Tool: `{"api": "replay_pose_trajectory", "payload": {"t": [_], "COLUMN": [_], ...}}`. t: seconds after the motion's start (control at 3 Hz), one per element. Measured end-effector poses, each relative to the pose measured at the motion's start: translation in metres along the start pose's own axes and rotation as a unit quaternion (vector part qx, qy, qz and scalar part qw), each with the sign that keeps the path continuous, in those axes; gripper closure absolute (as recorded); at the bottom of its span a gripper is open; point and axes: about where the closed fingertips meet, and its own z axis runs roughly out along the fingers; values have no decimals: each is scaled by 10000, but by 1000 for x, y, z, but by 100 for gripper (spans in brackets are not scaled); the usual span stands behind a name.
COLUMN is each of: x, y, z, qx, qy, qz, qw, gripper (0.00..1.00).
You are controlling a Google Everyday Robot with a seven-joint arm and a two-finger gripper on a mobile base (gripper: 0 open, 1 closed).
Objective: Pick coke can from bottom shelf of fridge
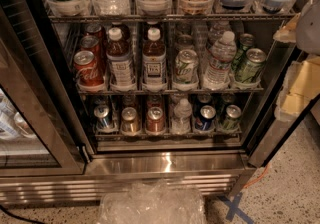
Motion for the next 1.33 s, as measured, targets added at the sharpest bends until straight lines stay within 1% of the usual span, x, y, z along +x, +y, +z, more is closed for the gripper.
{"api": "replay_pose_trajectory", "payload": {"t": [0.33,0.67,1.0,1.33], "x": [0,-11,-45,-78], "y": [0,7,39,74], "z": [0,12,37,79], "qx": [0,-26,-184,-464], "qy": [-1,-247,-815,-1276], "qz": [2,324,1092,2043], "qw": [10000,9992,9905,9694], "gripper": [0,0,0,0]}}
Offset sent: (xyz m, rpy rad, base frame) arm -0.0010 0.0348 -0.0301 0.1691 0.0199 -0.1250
